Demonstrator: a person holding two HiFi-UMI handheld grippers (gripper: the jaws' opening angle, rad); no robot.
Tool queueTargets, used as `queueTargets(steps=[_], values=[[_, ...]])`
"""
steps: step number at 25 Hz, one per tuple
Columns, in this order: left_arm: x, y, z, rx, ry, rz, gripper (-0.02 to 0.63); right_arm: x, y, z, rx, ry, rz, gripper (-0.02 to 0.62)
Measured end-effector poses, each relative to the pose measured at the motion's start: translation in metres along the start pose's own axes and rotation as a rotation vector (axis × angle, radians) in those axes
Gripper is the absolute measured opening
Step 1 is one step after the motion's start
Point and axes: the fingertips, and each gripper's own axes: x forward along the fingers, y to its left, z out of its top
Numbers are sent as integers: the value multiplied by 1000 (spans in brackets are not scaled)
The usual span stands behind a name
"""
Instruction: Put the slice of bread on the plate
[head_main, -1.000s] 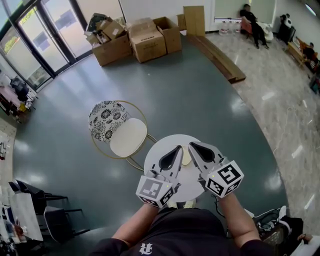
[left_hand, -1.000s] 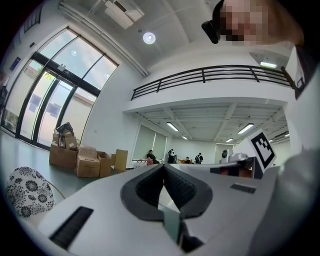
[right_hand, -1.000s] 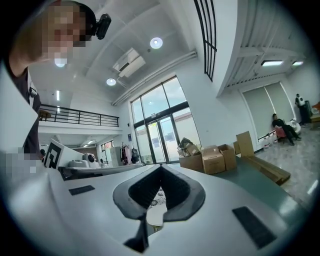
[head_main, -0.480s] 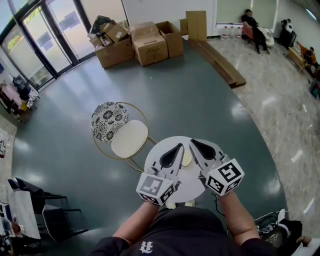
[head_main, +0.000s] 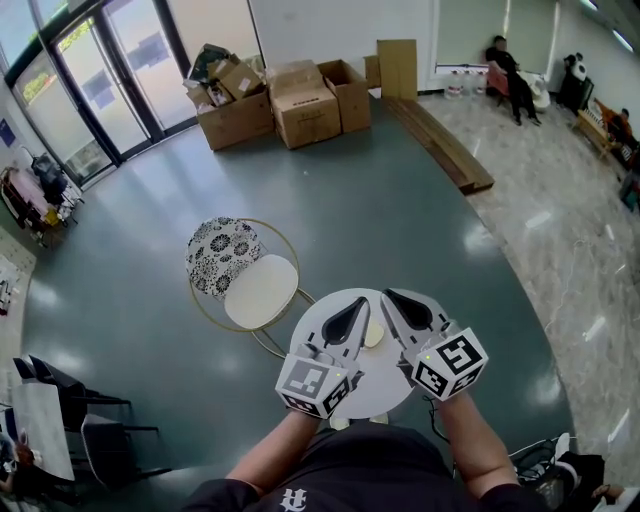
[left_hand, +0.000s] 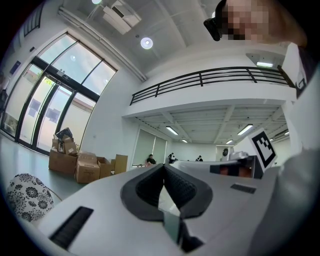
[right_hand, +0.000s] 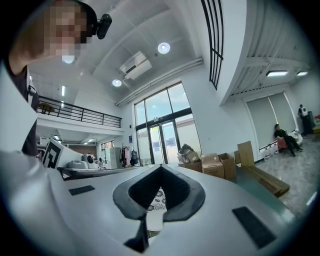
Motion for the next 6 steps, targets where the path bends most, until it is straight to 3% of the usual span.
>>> queueTargets(steps=[6], values=[[-3, -1, 3, 16, -14, 2, 5, -1, 5, 1, -16, -9, 6, 5]])
